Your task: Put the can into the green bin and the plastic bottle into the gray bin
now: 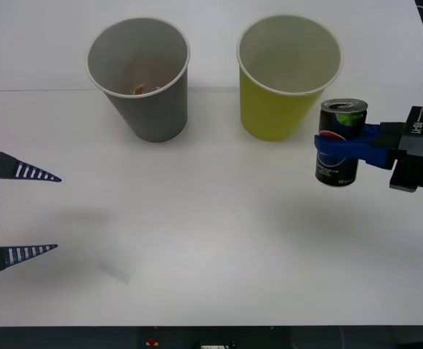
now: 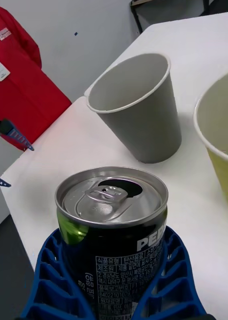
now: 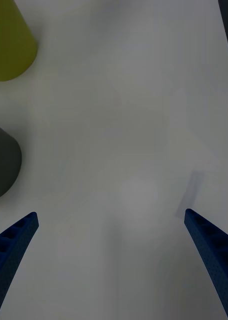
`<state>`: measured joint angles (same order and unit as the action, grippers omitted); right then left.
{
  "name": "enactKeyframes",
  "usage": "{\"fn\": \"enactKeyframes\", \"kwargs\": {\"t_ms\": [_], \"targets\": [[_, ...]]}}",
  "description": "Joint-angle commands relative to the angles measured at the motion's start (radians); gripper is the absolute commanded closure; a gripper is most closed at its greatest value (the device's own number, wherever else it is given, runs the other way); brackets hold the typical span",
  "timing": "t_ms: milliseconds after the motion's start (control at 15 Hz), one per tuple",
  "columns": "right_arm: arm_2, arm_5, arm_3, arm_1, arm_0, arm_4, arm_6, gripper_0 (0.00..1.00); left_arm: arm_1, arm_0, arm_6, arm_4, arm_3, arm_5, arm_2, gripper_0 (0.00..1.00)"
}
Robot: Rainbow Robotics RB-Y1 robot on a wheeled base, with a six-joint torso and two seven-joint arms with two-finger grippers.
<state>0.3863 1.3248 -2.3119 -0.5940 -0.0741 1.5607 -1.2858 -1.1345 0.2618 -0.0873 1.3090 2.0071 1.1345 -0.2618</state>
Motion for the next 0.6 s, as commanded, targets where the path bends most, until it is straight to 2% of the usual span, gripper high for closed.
{"fn": "enactKeyframes", "kwargs": {"t_ms": [67,333,600], "targets": [[0.013,0.057,0.0,-0.017,-0.067,0.078,-0.004,1.0,0.0,0.0,0.0,0.0,0.0,0.0,0.0,0.0],[-0.009,0.085,0.006,-0.066,-0.165,0.17,-0.084,1.0,0.0,0.0,0.0,0.0,0.0,0.0,0.0,0.0],[-0.018,0.214,0.137,-0.069,-0.337,0.19,-0.083,1.0,0.0,0.0,0.0,0.0,0.0,0.0,0.0,0.0]]}}
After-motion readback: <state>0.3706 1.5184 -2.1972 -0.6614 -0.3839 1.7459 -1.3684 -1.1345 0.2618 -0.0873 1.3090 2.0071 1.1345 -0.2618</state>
